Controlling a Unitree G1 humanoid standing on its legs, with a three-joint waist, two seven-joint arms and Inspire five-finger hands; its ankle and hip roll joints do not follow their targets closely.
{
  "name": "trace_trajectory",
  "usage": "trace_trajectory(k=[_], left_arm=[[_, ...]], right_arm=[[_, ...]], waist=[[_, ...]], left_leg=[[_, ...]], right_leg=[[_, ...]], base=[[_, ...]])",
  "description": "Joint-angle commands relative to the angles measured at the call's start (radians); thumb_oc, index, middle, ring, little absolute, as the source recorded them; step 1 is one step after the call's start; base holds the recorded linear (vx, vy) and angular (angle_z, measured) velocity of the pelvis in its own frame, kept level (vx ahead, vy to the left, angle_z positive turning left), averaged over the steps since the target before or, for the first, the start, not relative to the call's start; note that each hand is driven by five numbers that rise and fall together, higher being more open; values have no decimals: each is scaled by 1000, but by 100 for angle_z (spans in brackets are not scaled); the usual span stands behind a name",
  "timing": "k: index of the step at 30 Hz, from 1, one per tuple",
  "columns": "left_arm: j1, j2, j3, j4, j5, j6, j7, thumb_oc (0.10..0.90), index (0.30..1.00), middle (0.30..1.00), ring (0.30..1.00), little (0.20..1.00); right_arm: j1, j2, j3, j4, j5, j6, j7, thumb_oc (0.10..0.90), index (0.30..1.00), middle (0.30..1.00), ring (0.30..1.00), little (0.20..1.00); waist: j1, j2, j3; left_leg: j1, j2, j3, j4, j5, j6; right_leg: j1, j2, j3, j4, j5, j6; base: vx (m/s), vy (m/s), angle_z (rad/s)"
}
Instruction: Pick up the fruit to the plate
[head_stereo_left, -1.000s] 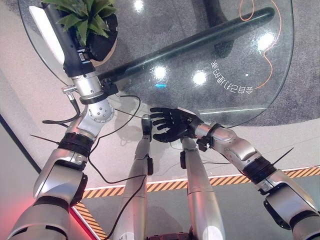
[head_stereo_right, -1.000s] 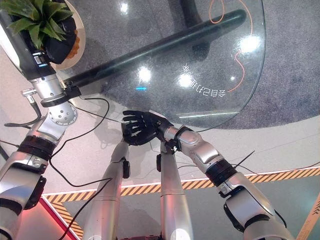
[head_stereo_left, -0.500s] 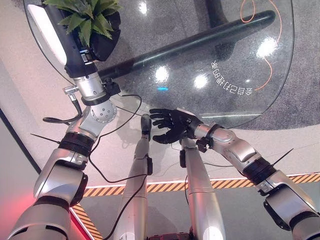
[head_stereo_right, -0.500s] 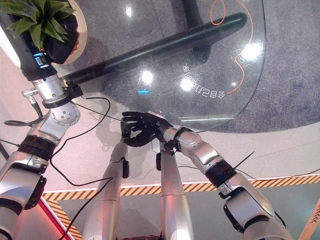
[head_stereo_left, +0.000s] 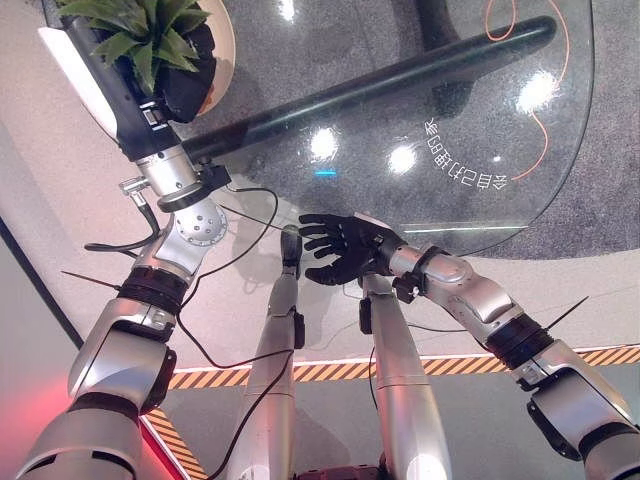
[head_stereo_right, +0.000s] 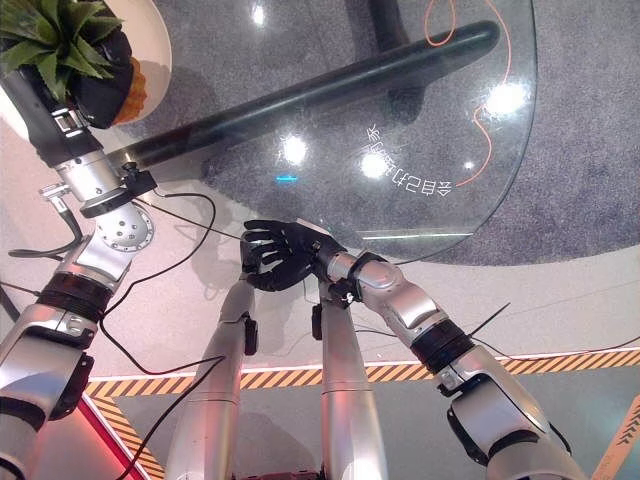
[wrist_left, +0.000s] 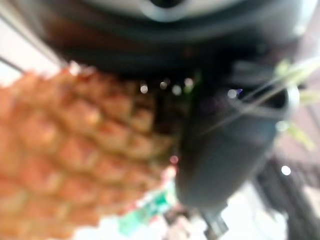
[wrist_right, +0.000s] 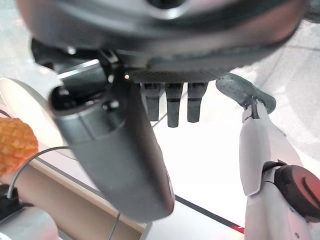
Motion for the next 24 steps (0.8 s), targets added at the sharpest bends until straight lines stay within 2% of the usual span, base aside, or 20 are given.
trace_trajectory(k=[1,16,24], left_arm=[[-93,1,85,-20,-46,-109,44,100,300,300,300,200],[-114,-4,80,33,-136,-148,-22,100,300,300,300,200],[-127,-10,78,43,-125,-161,-9,100,300,300,300,200]], right_arm=[[53,-17,22,-39,-16,-1,7,800,900,900,900,900],[24,-32,30,-24,19,-8,-7,800,900,900,900,900],[17,-40,35,-18,21,-15,-2,800,900,900,900,900]], waist=[[-15,68,-23],[-21,55,-23],[-25,49,-23]], left_leg=[[-13,-76,35,174,-166,9],[-60,-65,44,185,-156,-1],[-72,-62,44,187,-154,-5]], right_leg=[[5,35,-69,-225,188,28],[-34,38,-82,-222,194,21],[-42,42,-81,-221,194,18]], base=[[-4,2,4],[-3,2,2],[0,0,0]])
